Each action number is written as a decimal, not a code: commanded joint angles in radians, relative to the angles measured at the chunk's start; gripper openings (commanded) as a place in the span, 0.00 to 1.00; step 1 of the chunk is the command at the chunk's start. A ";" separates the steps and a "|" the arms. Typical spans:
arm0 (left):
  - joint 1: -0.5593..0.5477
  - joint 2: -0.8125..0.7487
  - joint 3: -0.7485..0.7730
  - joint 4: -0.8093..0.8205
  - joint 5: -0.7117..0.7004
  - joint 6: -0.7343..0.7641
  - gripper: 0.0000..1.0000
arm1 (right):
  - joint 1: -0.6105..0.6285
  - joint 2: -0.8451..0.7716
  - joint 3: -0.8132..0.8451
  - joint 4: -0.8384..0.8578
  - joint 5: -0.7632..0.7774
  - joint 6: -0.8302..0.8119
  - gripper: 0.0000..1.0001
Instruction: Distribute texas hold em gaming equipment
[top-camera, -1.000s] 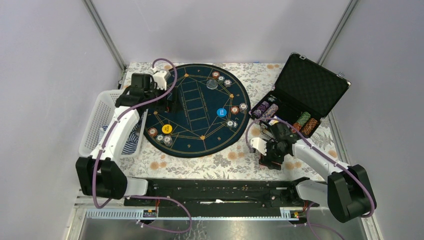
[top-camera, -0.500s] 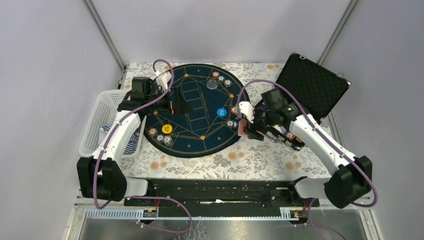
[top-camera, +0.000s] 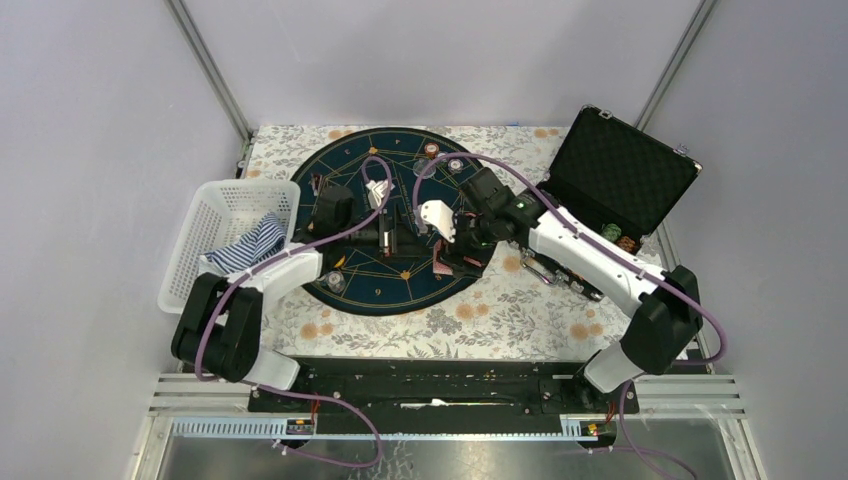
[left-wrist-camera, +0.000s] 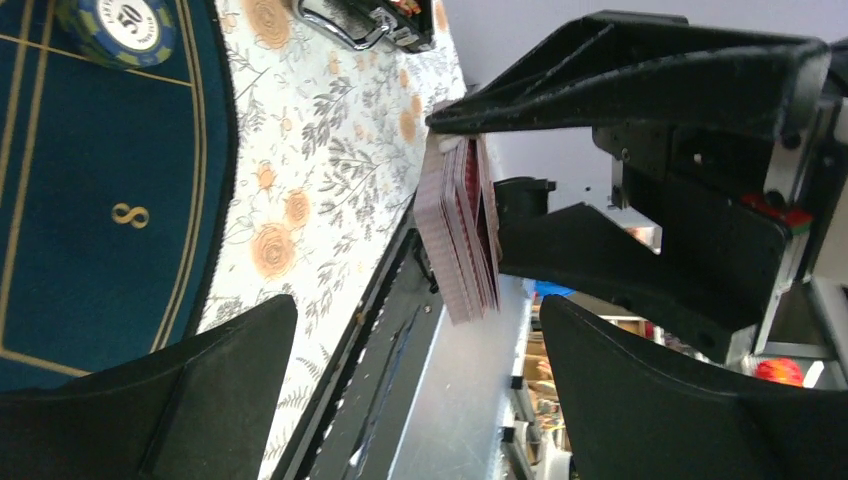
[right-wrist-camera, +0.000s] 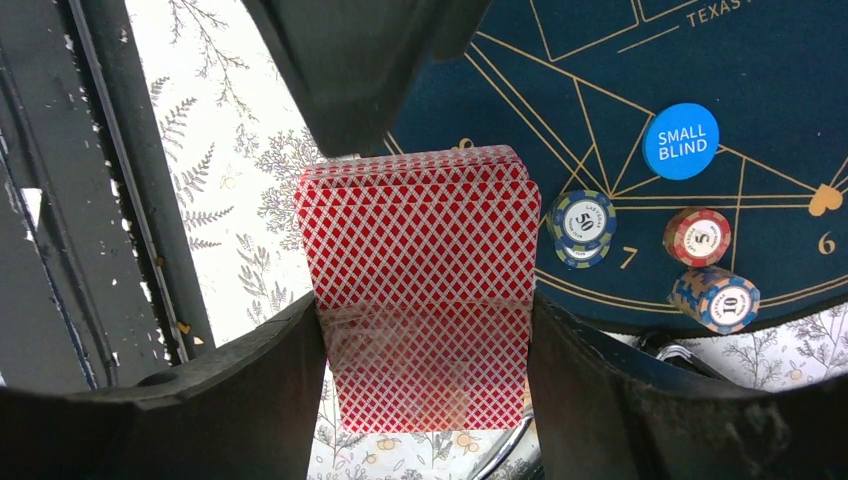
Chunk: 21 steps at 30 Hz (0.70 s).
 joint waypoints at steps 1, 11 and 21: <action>-0.028 0.050 -0.060 0.412 0.058 -0.247 0.95 | 0.040 0.019 0.077 -0.012 0.071 0.041 0.43; -0.073 0.124 -0.034 0.431 0.031 -0.273 0.75 | 0.074 0.061 0.119 0.001 0.104 0.064 0.42; -0.107 0.176 -0.057 0.564 0.050 -0.359 0.49 | 0.109 0.107 0.189 -0.018 0.153 0.087 0.41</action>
